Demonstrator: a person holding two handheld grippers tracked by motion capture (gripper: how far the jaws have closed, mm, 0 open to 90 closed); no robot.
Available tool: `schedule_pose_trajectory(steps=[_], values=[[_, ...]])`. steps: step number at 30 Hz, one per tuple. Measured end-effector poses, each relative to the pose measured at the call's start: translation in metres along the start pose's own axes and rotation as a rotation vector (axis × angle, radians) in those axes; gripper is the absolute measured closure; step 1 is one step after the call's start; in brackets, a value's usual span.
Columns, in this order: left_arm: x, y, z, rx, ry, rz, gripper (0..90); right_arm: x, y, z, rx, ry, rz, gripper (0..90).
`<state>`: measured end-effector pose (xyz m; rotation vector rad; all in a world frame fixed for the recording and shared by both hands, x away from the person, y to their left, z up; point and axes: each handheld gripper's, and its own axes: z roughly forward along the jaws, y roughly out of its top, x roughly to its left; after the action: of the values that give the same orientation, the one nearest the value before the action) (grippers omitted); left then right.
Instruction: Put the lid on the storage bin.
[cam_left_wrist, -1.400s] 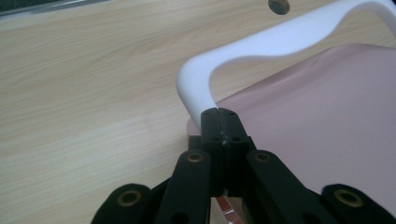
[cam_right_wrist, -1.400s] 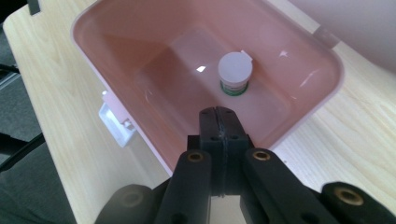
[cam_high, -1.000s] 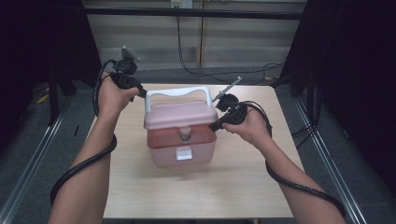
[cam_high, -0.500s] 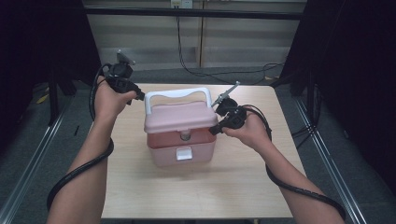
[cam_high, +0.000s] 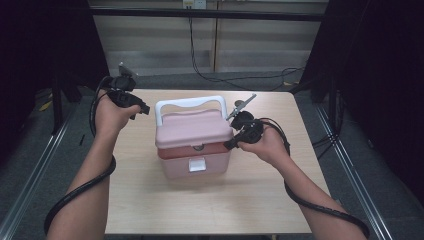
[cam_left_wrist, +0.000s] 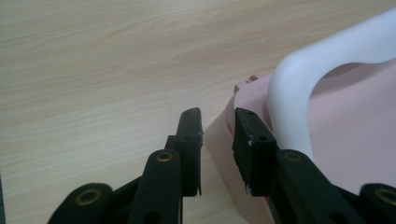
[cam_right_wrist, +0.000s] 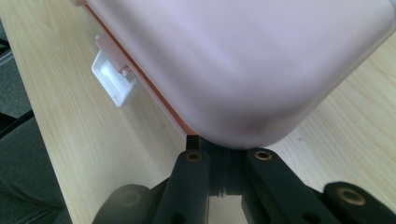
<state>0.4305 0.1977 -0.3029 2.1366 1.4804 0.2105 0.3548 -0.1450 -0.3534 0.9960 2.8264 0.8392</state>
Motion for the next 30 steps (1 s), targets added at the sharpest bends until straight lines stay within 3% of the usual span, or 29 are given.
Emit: schedule_pose_trajectory(steps=[11,30], values=[[0.01,-0.012,0.008,0.019,0.012,-0.017,69.3,0.002,-0.001,-0.002,0.002,-0.009,-0.001,87.5],[0.016,-0.023,0.018,0.026,0.011,-0.029,65.2,0.0,-0.011,-0.002,-0.015,0.0,0.017,84.5]])
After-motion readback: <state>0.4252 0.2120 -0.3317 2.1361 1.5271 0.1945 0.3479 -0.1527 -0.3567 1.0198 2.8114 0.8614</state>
